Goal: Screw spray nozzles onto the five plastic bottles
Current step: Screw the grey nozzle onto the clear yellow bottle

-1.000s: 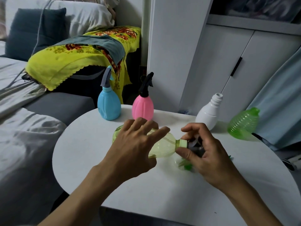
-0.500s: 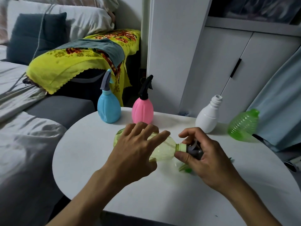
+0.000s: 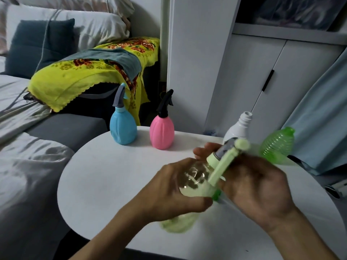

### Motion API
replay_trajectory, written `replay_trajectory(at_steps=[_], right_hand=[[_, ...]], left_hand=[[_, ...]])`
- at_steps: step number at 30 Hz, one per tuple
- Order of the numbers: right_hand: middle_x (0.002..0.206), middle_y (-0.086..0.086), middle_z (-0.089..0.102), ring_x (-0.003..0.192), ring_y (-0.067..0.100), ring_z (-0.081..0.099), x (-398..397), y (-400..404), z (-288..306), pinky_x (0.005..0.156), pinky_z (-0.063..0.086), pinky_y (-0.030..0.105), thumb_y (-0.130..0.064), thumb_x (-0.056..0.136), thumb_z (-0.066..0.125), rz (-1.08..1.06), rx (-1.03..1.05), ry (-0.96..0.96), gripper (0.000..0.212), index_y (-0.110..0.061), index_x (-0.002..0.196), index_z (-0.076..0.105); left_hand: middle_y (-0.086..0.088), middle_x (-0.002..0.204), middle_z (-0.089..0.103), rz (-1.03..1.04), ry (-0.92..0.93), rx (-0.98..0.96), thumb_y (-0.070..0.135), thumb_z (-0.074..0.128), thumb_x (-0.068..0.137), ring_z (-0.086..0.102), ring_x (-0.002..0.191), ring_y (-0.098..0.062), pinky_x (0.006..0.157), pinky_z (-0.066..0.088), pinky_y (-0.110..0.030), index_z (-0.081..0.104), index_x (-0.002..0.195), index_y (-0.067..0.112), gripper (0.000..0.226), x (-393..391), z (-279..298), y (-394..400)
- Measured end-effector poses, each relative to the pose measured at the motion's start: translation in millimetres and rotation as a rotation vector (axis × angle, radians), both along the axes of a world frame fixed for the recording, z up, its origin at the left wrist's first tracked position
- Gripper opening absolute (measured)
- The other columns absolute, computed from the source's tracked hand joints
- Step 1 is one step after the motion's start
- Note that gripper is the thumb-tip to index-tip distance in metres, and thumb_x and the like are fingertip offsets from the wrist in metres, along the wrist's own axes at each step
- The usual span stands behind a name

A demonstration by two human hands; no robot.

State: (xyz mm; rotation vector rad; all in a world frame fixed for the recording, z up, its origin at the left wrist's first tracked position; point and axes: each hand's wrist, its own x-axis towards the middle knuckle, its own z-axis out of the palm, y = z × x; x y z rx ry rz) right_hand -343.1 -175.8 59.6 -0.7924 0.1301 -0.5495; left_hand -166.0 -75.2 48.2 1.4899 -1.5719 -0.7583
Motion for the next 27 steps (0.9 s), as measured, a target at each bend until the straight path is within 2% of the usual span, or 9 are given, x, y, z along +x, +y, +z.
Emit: replay_trajectory(at_steps=[4, 7, 11, 14, 17, 19, 22, 24, 27], right_hand=[[0.133, 0.024, 0.061, 0.126, 0.036, 0.057, 14, 6, -10, 0.104, 0.045, 0.049, -0.030, 0.076, 0.082, -0.132, -0.168, 0.077, 0.057, -0.005, 0.125, 0.066], [0.119, 0.017, 0.071, 0.110, 0.031, 0.067, 19, 7, -11, 0.096, 0.052, 0.045, -0.043, 0.068, 0.086, -0.279, -0.268, 0.195, 0.054, -0.013, 0.111, 0.075], [0.105, 0.014, 0.074, 0.101, 0.033, 0.067, 23, 11, -14, 0.090, 0.052, 0.050, -0.047, 0.074, 0.081, -0.367, -0.362, 0.257, 0.047, -0.012, 0.105, 0.075], [0.106, 0.012, 0.075, 0.105, 0.034, 0.067, 25, 14, -13, 0.094, 0.051, 0.055, -0.050, 0.075, 0.079, -0.439, -0.406, 0.311, 0.050, -0.012, 0.106, 0.075], [0.108, 0.009, 0.076, 0.108, 0.024, 0.069, 27, 18, -14, 0.096, 0.052, 0.041, -0.052, 0.063, 0.085, -0.581, -0.366, 0.320, 0.054, -0.020, 0.105, 0.076], [0.103, 0.006, 0.077, 0.103, 0.019, 0.071, 27, 18, -16, 0.093, 0.053, 0.033, -0.042, 0.060, 0.088, -0.651, -0.282, 0.277, 0.047, -0.019, 0.100, 0.077], [0.084, 0.006, 0.073, 0.089, 0.022, 0.070, 21, 11, -12, 0.086, 0.052, 0.037, -0.026, 0.055, 0.093, -0.526, -0.198, 0.242, 0.034, -0.013, 0.081, 0.073], [0.074, 0.011, 0.069, 0.085, 0.027, 0.069, 15, 7, -6, 0.081, 0.055, 0.035, -0.030, 0.057, 0.093, -0.311, -0.205, 0.217, 0.036, -0.009, 0.071, 0.069], [0.071, 0.016, 0.069, 0.091, 0.033, 0.070, 9, 5, 0, 0.084, 0.054, 0.033, -0.035, 0.068, 0.087, -0.128, -0.280, 0.198, 0.038, -0.009, 0.057, 0.062]], left_hand=[[0.006, 0.078, 0.062, -0.193, 0.325, 0.117, 0.019, 0.072, 0.074, 0.056, 0.071, -0.009, 0.064, 0.047, -0.020, 0.062, 0.094, 0.010, 0.024, -9, 6, -1], [0.010, 0.076, 0.061, -0.203, 0.368, 0.095, 0.013, 0.071, 0.075, 0.056, 0.069, -0.008, 0.063, 0.047, -0.020, 0.064, 0.091, 0.017, 0.018, -10, 5, -2], [0.015, 0.071, 0.062, -0.153, 0.319, 0.026, 0.006, 0.073, 0.075, 0.057, 0.064, -0.002, 0.060, 0.047, -0.016, 0.062, 0.086, 0.025, 0.025, -11, 2, -4], [0.013, 0.077, 0.067, -0.067, 0.282, 0.016, 0.019, 0.076, 0.071, 0.063, 0.069, -0.003, 0.062, 0.052, -0.019, 0.062, 0.091, 0.025, 0.025, -12, 1, -4], [0.015, 0.098, 0.070, 0.109, 0.043, 0.037, 0.054, 0.081, 0.060, 0.067, 0.087, -0.003, 0.076, 0.058, -0.031, 0.055, 0.110, 0.038, 0.058, -14, -6, -5], [0.021, 0.108, 0.063, 0.177, -0.131, 0.078, 0.070, 0.077, 0.053, 0.061, 0.096, -0.001, 0.083, 0.056, -0.033, 0.044, 0.119, 0.046, 0.078, -17, -9, -3], [0.019, 0.097, 0.064, 0.157, -0.134, 0.100, 0.058, 0.081, 0.053, 0.062, 0.088, -0.001, 0.078, 0.055, -0.032, 0.049, 0.108, 0.042, 0.065, -21, -11, -2], [0.014, 0.089, 0.070, -0.013, -0.014, 0.154, 0.037, 0.085, 0.058, 0.066, 0.079, -0.005, 0.071, 0.057, -0.029, 0.059, 0.101, 0.037, 0.050, -20, -9, -3], [-0.002, 0.100, 0.073, -0.281, 0.147, 0.384, 0.021, 0.083, 0.067, 0.069, 0.093, -0.022, 0.085, 0.058, -0.037, 0.064, 0.103, 0.026, 0.041, -12, -1, -3]])
